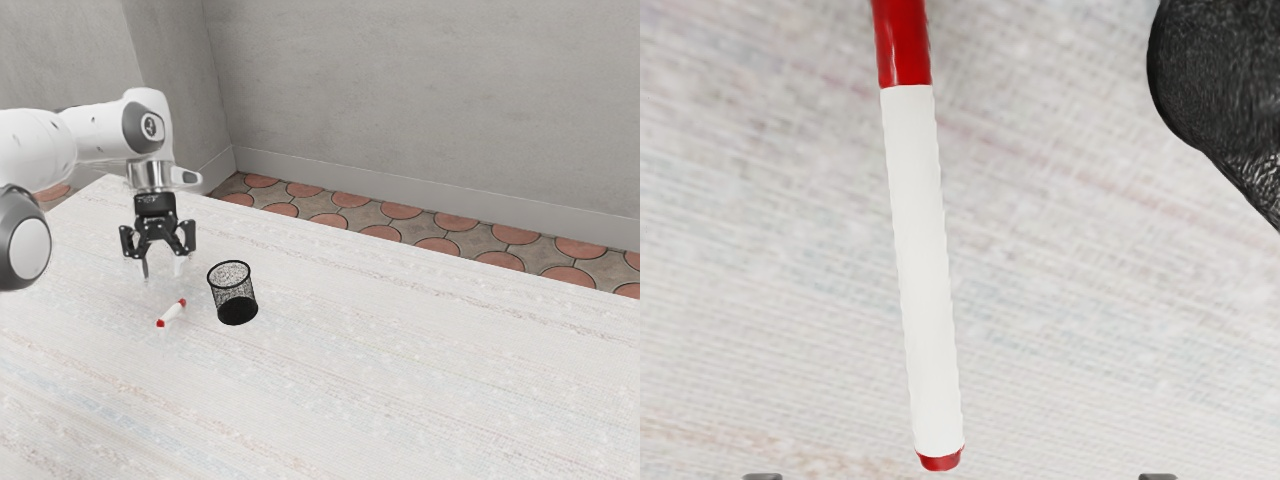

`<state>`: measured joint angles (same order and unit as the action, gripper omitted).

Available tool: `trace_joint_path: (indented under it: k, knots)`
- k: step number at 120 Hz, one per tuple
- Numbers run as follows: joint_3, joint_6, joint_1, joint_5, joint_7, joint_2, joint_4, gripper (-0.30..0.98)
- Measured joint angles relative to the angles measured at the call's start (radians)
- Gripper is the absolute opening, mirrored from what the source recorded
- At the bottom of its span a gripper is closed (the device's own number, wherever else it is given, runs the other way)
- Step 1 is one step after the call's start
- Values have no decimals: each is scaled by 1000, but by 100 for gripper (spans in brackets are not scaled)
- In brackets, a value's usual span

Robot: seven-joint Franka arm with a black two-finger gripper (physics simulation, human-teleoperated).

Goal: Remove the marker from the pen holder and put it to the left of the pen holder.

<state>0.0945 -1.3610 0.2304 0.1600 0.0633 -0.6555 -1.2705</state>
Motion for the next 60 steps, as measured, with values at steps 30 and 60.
trace_joint_path:
  k: [30,60]
  knots:
    - [8,-168,-66,-37,-21,325,-84,60]
    - [104,-127,-286,-124,-35,567,-128,65]
